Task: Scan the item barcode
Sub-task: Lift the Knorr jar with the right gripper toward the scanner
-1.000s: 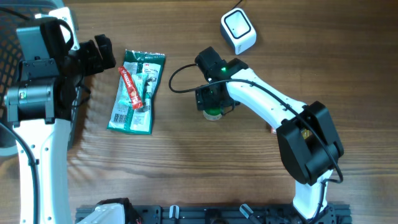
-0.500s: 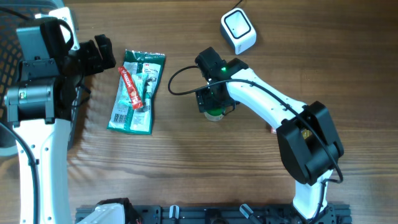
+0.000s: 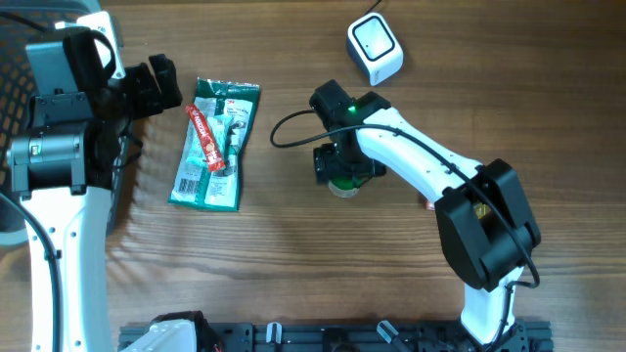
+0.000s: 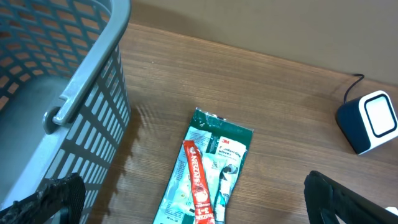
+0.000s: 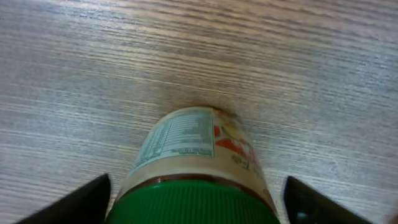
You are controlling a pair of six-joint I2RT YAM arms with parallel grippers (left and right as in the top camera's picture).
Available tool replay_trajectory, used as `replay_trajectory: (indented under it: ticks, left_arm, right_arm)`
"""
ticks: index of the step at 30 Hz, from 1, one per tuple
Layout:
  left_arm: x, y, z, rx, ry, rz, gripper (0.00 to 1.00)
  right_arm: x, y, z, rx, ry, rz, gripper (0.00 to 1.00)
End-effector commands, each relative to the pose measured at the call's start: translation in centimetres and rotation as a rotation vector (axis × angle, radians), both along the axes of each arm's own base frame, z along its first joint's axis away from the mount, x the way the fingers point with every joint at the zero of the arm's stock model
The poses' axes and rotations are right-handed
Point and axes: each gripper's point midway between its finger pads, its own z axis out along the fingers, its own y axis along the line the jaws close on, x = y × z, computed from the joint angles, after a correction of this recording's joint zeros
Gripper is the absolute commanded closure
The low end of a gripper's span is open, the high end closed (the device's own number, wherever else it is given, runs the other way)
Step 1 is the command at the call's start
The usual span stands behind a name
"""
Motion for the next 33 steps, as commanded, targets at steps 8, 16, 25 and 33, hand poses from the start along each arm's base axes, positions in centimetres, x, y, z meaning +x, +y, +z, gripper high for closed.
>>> replay_trajectory:
  ticks: [8, 16, 25, 33]
  left_arm:
    - [0.1, 0.2, 0.3, 0.011, -0.008, 0.002, 0.0]
    - [0.1, 0.2, 0.3, 0.011, -0.008, 0.002, 0.0]
    - [0.1, 0.2, 0.3, 0.01, -0.008, 0.002, 0.0]
    - [0.1, 0.2, 0.3, 0.01, -0.008, 0.002, 0.0]
  right_arm:
    - [0.4, -0.3, -0.1, -0.028, -0.035, 0.071, 0.08]
    - [-0.2, -0.9, -1.9, -0.045, -0.03, 0.089, 0.09]
    - [-0.2, -1.2, -2.1, -0.056, -0.032, 0.085, 0.2]
    - [-0.7, -0.7, -1.9, -0.024, -0.008, 0.005, 0.28]
